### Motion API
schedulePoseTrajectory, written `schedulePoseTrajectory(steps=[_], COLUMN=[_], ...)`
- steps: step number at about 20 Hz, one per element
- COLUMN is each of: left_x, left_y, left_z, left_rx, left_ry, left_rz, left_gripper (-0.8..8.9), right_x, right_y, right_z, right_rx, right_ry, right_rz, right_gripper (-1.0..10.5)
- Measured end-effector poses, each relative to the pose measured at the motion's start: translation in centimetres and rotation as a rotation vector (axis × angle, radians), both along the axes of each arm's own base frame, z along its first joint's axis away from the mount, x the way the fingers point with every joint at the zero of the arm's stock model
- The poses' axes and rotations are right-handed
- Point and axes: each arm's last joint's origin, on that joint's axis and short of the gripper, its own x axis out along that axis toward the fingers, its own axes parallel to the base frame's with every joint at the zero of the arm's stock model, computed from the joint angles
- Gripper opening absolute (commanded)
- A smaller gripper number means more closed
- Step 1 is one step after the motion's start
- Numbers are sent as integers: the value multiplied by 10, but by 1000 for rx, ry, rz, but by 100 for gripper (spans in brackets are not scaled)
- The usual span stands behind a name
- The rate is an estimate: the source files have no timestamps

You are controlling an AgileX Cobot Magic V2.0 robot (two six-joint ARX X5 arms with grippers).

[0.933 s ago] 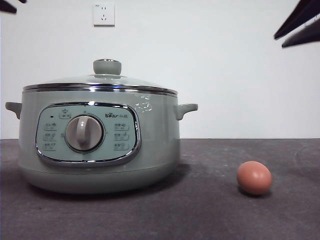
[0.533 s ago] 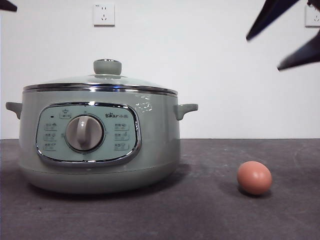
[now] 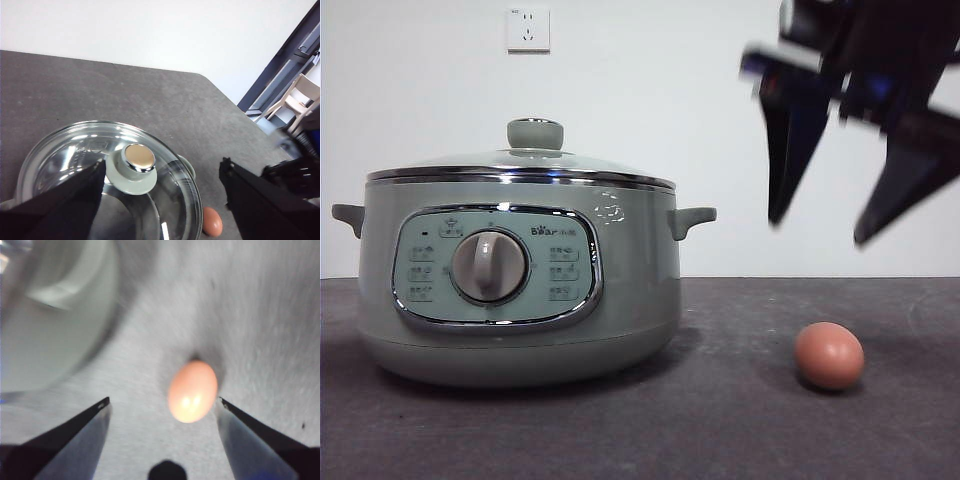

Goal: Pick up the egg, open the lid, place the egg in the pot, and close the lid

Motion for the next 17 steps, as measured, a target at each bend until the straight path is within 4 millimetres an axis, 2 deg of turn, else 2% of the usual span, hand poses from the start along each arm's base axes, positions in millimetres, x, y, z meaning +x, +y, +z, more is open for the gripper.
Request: schedulePoseTrajectory(steps=[4,10,14,17], left_x=[0,-1,-1,-1], left_y=[-1,-2,-2,-2], left_z=[0,-1,-1,-2], left_rx=[1,3,3,4], left_ry=[5,15,16,15], left_rz=[-9,-13,-13,-13], left_gripper=[377,377,377,377], right_x=[15,30,31,31], right_y=[10,19,19,19], right_z=[-36,-70,-70,-70], right_rx=[-69,-105,-101,-105], right_ry=[124,187,182,179], right_rz=[-17,-25,-28,-22], right_gripper=[347,320,-14,-15])
